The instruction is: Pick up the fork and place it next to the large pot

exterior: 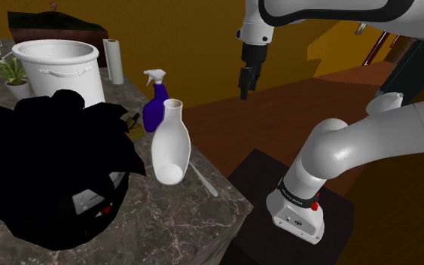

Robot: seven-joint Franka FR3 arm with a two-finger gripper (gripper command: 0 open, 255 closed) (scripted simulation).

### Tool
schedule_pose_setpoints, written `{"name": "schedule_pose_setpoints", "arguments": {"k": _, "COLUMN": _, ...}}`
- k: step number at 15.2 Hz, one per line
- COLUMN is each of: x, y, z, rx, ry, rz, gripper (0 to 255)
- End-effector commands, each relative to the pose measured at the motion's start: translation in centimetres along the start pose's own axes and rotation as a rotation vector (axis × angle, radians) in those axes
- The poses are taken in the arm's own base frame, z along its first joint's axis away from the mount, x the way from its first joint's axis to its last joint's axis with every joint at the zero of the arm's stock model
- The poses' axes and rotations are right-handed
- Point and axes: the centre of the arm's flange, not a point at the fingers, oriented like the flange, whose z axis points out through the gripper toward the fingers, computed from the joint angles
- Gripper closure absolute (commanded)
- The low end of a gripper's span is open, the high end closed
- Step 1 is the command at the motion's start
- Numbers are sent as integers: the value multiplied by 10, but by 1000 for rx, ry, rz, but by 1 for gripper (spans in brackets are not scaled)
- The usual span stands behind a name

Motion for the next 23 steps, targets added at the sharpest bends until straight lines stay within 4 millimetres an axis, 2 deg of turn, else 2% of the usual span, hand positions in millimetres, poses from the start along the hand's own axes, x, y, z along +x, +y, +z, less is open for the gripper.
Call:
{"name": "schedule_pose_setpoints", "arguments": {"k": 1, "x": 0, "y": 0, "z": 0, "rx": 0, "ry": 0, "rz": 0, "gripper": 0}}
{"name": "schedule_pose_setpoints", "arguments": {"k": 6, "x": 4, "y": -57, "z": 36, "rx": -26, "ry": 92, "rz": 93, "gripper": 0}}
{"name": "schedule_pose_setpoints", "arguments": {"k": 12, "x": 21, "y": -124, "z": 80, "rx": -57, "ry": 202, "rz": 205, "gripper": 0}}
{"name": "schedule_pose_setpoints", "arguments": {"k": 17, "x": 44, "y": -176, "z": 116, "rx": -83, "ry": 293, "rz": 298, "gripper": 0}}
{"name": "schedule_pose_setpoints", "arguments": {"k": 23, "x": 83, "y": -234, "z": 158, "rx": -115, "ry": 403, "rz": 409, "gripper": 0}}
